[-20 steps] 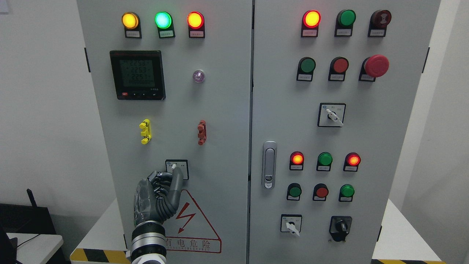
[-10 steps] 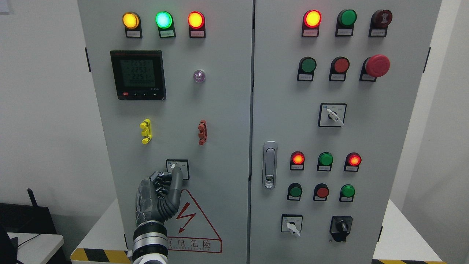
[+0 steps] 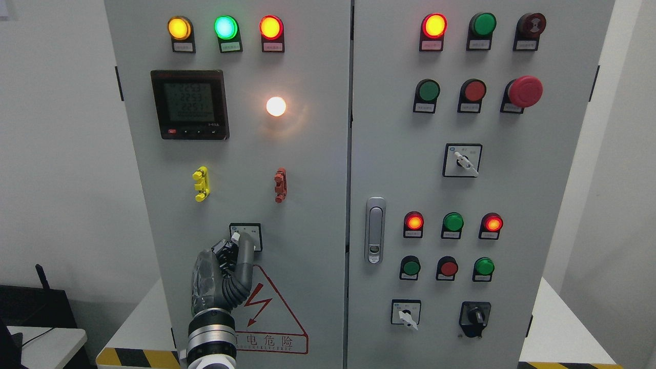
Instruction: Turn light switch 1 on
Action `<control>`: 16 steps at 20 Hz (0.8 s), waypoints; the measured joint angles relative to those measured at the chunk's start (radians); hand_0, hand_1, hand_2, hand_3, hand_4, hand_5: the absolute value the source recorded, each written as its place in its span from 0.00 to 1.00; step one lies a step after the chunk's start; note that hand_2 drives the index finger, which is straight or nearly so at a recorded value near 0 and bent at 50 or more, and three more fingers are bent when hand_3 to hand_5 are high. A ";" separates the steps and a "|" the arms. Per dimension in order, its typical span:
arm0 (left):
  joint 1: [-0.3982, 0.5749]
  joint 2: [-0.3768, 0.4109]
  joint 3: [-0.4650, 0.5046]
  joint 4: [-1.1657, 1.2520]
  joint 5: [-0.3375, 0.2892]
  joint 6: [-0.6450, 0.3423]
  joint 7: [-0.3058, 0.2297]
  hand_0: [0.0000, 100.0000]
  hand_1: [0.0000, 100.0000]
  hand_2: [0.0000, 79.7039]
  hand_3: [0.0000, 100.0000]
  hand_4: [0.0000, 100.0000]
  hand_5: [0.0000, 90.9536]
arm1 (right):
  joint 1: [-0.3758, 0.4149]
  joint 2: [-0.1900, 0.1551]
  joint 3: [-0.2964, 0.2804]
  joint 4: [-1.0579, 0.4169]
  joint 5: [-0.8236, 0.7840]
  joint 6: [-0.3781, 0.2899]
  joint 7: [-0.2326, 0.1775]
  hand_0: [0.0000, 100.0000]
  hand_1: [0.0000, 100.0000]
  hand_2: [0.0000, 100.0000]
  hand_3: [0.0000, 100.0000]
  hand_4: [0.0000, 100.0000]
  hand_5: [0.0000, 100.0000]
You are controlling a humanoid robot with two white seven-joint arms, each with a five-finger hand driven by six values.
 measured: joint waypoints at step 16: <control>0.005 0.002 0.003 -0.001 0.001 -0.011 -0.003 0.47 0.18 0.79 0.78 0.88 0.91 | 0.000 0.000 0.000 0.000 0.000 0.000 0.000 0.12 0.39 0.00 0.00 0.00 0.00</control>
